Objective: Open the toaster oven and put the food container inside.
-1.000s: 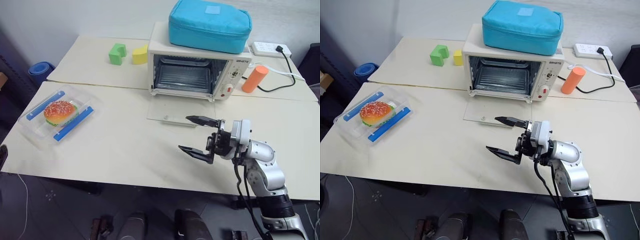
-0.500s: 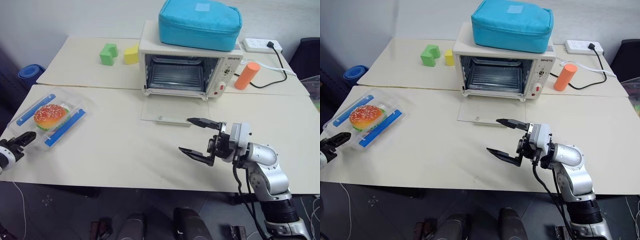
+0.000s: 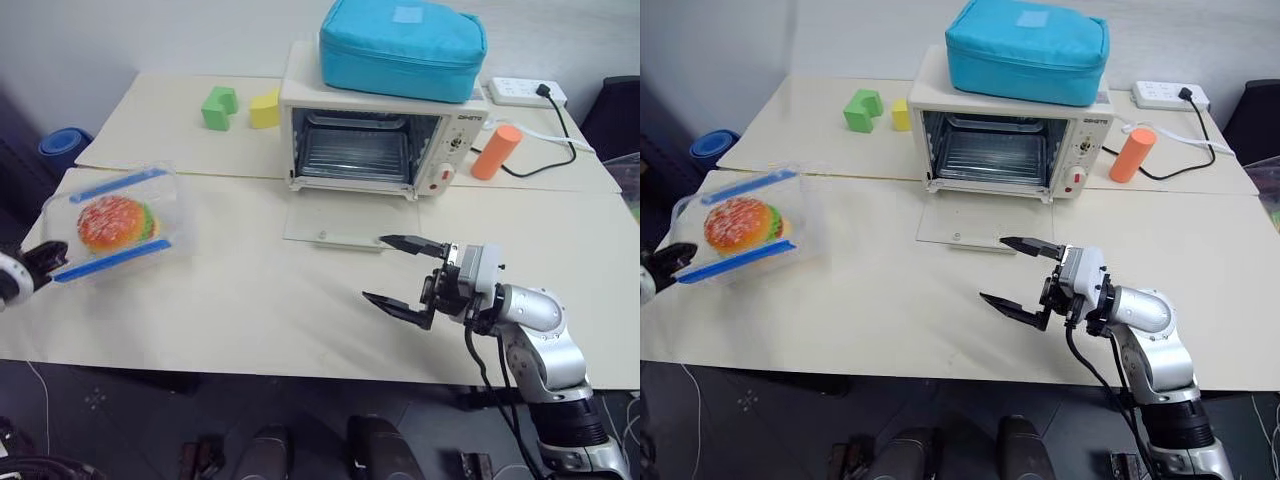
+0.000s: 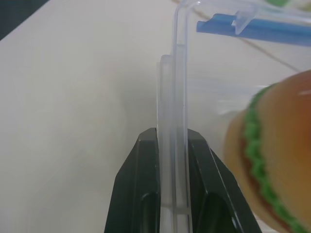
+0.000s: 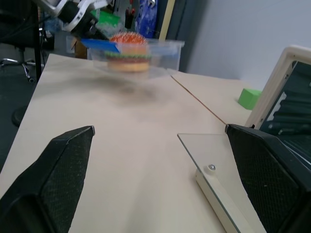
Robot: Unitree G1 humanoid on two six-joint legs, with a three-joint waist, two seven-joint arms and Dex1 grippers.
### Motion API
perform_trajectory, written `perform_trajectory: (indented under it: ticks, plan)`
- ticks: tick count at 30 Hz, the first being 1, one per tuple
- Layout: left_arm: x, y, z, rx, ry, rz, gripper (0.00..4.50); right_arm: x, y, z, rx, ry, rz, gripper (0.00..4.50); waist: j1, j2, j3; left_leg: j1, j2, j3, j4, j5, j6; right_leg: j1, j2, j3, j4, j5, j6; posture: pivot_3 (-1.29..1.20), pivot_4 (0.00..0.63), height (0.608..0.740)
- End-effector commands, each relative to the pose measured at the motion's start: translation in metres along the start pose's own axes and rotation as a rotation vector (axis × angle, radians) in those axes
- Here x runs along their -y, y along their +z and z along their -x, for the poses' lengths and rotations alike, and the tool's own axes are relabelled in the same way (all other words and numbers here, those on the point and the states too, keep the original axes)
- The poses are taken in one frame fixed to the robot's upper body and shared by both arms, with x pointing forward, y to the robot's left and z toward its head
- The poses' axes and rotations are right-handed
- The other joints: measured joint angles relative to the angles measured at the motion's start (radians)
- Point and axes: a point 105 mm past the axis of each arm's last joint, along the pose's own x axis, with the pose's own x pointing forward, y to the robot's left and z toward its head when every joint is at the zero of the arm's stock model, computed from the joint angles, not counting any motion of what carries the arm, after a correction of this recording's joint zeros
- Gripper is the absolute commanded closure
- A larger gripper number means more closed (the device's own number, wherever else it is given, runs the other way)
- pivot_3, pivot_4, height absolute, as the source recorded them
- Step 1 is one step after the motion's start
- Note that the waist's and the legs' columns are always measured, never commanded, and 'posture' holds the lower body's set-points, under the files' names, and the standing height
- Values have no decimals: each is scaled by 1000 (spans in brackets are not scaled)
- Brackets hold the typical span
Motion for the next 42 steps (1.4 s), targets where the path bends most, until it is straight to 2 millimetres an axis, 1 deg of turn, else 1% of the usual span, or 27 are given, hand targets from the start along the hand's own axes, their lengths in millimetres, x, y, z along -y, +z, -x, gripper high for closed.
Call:
perform_trajectory:
  ticks: [1,3,6,7,9,11,13,16,18,22,24,25,28,29,30,32,34,35,36,37,39,40,42]
  plan:
    - [57,15,-13,10,-156,-110,4225,12,6,19,-30,-86,55,0,8,0,0,0,-1,0,0,0,0,0,-1,0,0,0,0,0,150,740]
    - [87,17,-22,7,-238,-136,4225,13,4,27,-53,-117,60,0,15,0,0,0,-1,0,0,0,0,0,-1,0,0,0,0,0,150,740]
    - [144,18,-39,-7,-376,-181,4225,10,1,41,-94,-168,59,0,20,0,0,-1,-1,0,1,0,0,-1,0,-1,5,0,0,0,150,740]
    - [157,18,-44,-10,-403,-191,4225,9,0,44,-103,-179,59,0,21,0,0,-2,-1,0,2,0,0,-1,0,-1,6,0,0,0,150,740]
    - [186,12,-58,-46,-432,-216,4225,5,-1,49,-118,-207,57,0,19,0,0,-2,-2,1,3,0,1,-1,0,-1,6,0,0,0,150,740]
    - [211,8,-67,-59,-472,-235,4225,2,-1,52,-125,-229,56,0,17,0,0,-2,-2,3,4,0,1,-1,1,-2,6,0,1,0,150,740]
    - [229,1,-76,-74,-491,-244,4225,-1,-1,55,-129,-252,55,0,12,0,0,-1,-1,5,4,1,1,-1,2,-4,6,0,1,0,150,740]
    - [244,-14,-87,-104,-465,-271,4225,-5,1,58,-135,-286,61,0,6,0,0,0,-1,6,4,1,0,-1,2,-4,6,0,1,0,150,740]
    - [253,-21,-91,-101,-472,-245,4225,-8,2,61,-135,-318,59,0,3,0,0,0,0,6,4,2,-1,-1,3,-4,6,0,1,0,150,740]
    - [266,-24,-95,-80,-485,-215,4225,-12,1,62,-140,-336,51,0,4,-1,0,0,1,6,4,2,-1,-2,4,-3,6,0,1,0,150,740]
    - [268,-21,-98,-56,-476,-201,3521,-11,2,62,-140,-344,50,0,4,-1,0,0,1,6,4,2,-1,-2,4,-3,6,0,1,0,150,740]
    - [267,-21,-99,-54,-470,-199,3353,-10,2,62,-140,-346,50,0,4,-1,0,0,1,6,4,2,-1,-2,4,-3,6,0,1,0,150,740]
    - [265,-21,-100,-56,-465,-200,2409,-6,3,64,-140,-351,52,0,5,-1,0,0,1,6,5,2,-1,-1,4,-4,6,0,1,0,150,740]
    - [264,-21,-100,-57,-463,-200,2194,-4,4,65,-140,-354,53,0,5,-1,0,0,1,6,5,2,-1,-1,4,-4,6,0,1,0,150,740]
    - [263,-21,-100,-57,-462,-202,1877,-1,5,65,-139,-358,54,0,5,-1,0,0,1,6,5,2,-1,-1,4,-4,6,0,1,0,150,740]
    - [259,-12,-96,-22,-479,-196,1318,6,10,65,-122,-366,39,0,5,-1,0,0,1,6,5,2,-1,-1,4,-4,6,0,1,0,150,740]
    - [251,-2,-87,23,-519,-219,686,9,13,60,-116,-347,-3,0,3,-1,0,0,1,6,5,2,-1,-1,4,-4,6,0,1,0,150,740]
    - [247,5,-81,66,-565,-256,686,8,12,57,-131,-327,-27,0,-1,-1,0,0,1,6,5,2,-1,-1,4,-4,6,0,1,0,150,740]
    - [237,6,-77,66,-574,-311,686,7,11,54,-150,-302,-52,0,-4,-1,1,1,1,6,4,2,-2,-2,5,-3,6,0,1,0,150,740]
    - [230,8,-71,86,-617,-356,663,6,8,50,-177,-277,-80,181,-9,0,1,1,2,7,3,2,-2,-2,5,-3,6,0,1,0,150,740]
    - [212,3,-63,60,-673,-447,1041,3,2,44,-229,-222,-121,599,-10,0,1,1,4,7,2,2,-3,-2,8,-1,7,0,1,0,150,740]
    - [209,-4,-55,39,-741,-526,1233,3,-2,41,-256,-200,-122,929,-9,0,1,1,5,7,3,2,-4,-2,9,-1,5,0,0,0,150,740]
    - [205,-21,-44,-28,-843,-641,1815,5,-8,37,-293,-174,-134,1572,-3,0,1,1,5,7,3,2,-4,-2,9,4,4,0,0,0,150,740]
